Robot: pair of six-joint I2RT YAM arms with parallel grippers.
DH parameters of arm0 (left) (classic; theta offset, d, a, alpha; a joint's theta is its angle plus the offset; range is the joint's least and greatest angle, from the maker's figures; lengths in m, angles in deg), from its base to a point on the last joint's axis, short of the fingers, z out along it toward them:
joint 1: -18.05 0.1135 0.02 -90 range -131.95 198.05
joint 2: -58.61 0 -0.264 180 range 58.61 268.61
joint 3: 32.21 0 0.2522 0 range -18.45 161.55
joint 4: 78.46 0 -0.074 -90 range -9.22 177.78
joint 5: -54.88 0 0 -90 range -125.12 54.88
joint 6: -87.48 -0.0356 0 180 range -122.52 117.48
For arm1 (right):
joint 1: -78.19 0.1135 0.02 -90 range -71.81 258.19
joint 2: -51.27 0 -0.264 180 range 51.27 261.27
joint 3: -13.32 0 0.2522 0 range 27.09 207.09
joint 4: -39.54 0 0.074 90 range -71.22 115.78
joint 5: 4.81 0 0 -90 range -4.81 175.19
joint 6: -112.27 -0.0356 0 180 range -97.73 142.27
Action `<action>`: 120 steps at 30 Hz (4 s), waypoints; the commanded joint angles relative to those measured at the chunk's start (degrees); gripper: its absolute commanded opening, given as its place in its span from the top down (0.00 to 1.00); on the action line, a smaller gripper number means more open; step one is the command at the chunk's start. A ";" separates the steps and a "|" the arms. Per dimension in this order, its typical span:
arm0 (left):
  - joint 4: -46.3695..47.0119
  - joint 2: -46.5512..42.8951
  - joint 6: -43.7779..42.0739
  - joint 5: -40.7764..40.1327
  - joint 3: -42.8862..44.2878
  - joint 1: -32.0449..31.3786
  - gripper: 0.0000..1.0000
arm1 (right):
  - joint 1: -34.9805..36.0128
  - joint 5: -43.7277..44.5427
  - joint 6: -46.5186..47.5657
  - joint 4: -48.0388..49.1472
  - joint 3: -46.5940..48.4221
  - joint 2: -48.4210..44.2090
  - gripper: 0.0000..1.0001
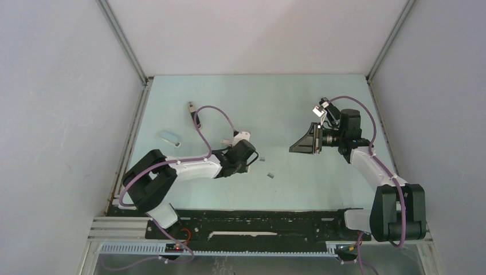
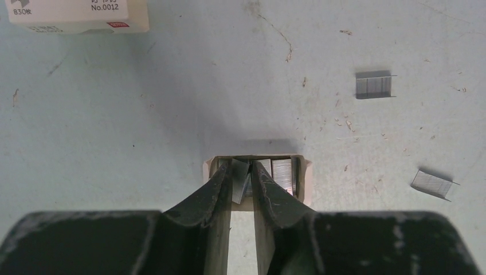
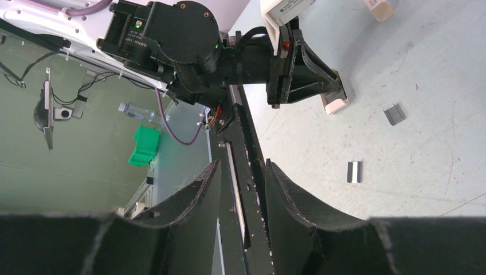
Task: Unload the staples from the stapler
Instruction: Place the staple in the staple box, then pick up the staple from the center of the board.
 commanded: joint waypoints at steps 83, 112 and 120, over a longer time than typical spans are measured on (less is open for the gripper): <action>28.16 -67.98 5.97 1.29 -45.80 -0.36 0.00 | 30.92 43.90 41.69 -29.03 12.44 5.51 0.55; 29.18 -70.94 10.75 1.95 -49.99 0.16 0.00 | 38.82 58.31 34.42 -27.92 15.28 17.33 0.66; 29.24 -70.68 11.28 1.77 -50.32 0.11 0.00 | 40.32 63.50 29.70 -25.47 16.88 21.63 0.68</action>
